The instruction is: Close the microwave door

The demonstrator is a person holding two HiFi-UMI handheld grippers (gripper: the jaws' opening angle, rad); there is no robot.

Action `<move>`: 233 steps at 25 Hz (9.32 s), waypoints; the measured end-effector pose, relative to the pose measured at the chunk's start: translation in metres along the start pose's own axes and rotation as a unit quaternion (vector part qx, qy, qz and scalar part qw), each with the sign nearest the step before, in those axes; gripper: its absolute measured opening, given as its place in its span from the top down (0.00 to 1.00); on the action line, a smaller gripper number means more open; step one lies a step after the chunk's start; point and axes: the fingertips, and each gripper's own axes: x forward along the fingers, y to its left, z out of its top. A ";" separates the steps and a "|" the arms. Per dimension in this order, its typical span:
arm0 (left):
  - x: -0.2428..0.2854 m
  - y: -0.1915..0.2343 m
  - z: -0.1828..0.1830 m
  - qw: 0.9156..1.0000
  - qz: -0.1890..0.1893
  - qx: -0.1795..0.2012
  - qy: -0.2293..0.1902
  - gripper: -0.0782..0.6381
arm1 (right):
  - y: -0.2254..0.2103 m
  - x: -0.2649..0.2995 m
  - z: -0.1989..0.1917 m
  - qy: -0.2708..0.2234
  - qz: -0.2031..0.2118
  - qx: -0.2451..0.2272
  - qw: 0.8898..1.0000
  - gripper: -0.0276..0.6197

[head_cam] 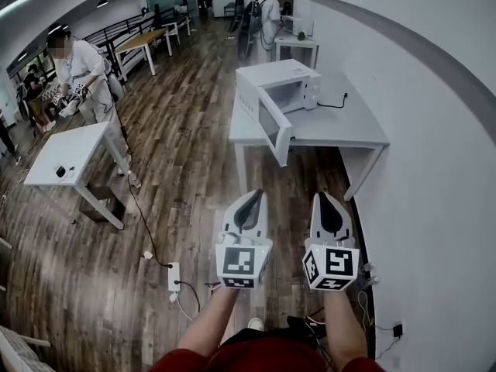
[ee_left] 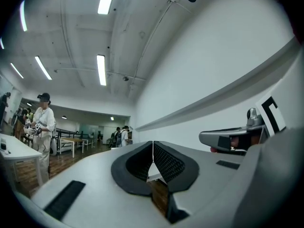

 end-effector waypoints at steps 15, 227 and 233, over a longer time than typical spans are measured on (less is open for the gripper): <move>0.124 0.019 -0.043 1.000 -0.006 0.009 0.021 0.85 | -0.054 0.109 -0.039 0.009 0.001 0.008 1.000 0.91; 0.855 0.049 -0.341 0.950 0.277 -0.014 0.141 0.69 | -0.479 0.741 -0.321 0.126 0.239 0.018 0.963 0.91; 0.863 0.055 -0.341 0.948 0.285 -0.015 0.139 0.69 | -0.480 0.744 -0.326 0.130 0.243 0.021 0.961 0.91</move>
